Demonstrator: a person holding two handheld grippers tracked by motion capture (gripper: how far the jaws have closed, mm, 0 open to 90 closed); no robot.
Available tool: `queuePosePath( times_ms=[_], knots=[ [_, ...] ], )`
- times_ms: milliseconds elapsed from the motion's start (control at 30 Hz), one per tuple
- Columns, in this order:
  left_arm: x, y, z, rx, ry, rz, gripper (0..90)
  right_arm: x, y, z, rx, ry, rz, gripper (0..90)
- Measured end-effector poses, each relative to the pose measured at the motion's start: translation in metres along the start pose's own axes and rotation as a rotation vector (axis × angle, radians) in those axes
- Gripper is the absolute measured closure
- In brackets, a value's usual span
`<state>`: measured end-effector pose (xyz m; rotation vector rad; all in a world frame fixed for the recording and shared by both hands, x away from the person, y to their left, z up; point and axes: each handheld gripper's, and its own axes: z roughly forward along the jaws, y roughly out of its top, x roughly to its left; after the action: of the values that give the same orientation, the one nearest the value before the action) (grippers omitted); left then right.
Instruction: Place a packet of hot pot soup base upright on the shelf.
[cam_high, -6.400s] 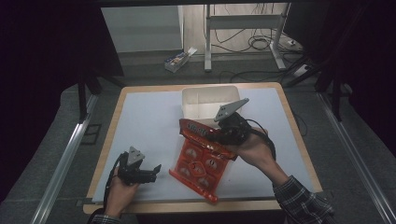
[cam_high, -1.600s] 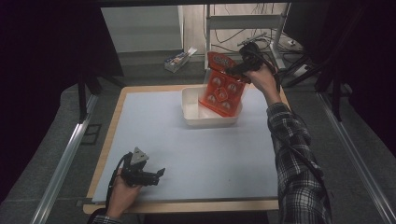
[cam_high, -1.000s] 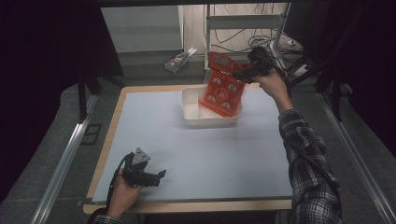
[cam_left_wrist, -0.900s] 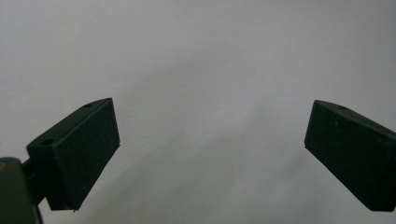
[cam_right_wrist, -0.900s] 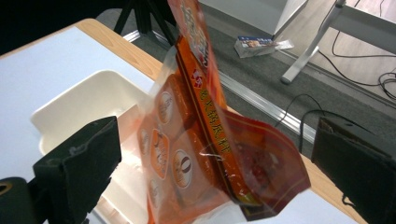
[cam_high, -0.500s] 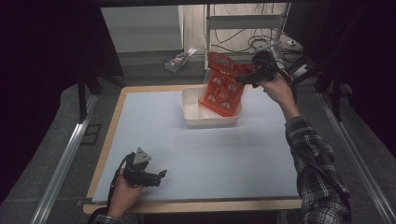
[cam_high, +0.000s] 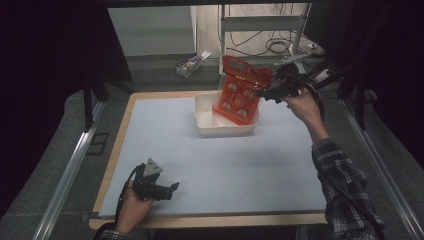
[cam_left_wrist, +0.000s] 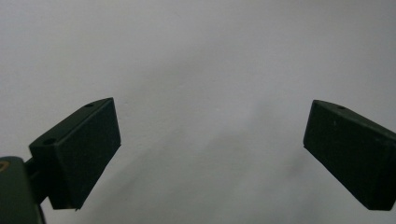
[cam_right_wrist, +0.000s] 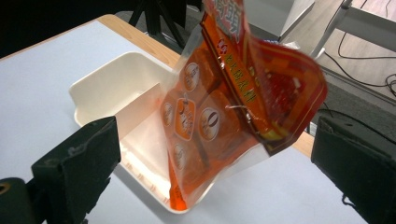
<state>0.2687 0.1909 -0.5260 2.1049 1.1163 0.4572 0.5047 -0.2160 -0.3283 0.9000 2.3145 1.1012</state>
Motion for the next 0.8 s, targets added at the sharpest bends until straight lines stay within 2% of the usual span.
queuePosePath(
  times_ms=[333, 800],
  knots=[
    [0.0, 0.0, 0.001, 0.001, 0.004, 0.002, 3.9, 0.016, -0.015, -0.002, -0.009, 0.025, -0.024, 0.5],
    [-0.001, 0.0, 0.0, -0.006, 0.01, 0.009, 4.1, 0.029, -0.025, -0.003, -0.013, 0.053, -0.025, 0.0]
  ],
)
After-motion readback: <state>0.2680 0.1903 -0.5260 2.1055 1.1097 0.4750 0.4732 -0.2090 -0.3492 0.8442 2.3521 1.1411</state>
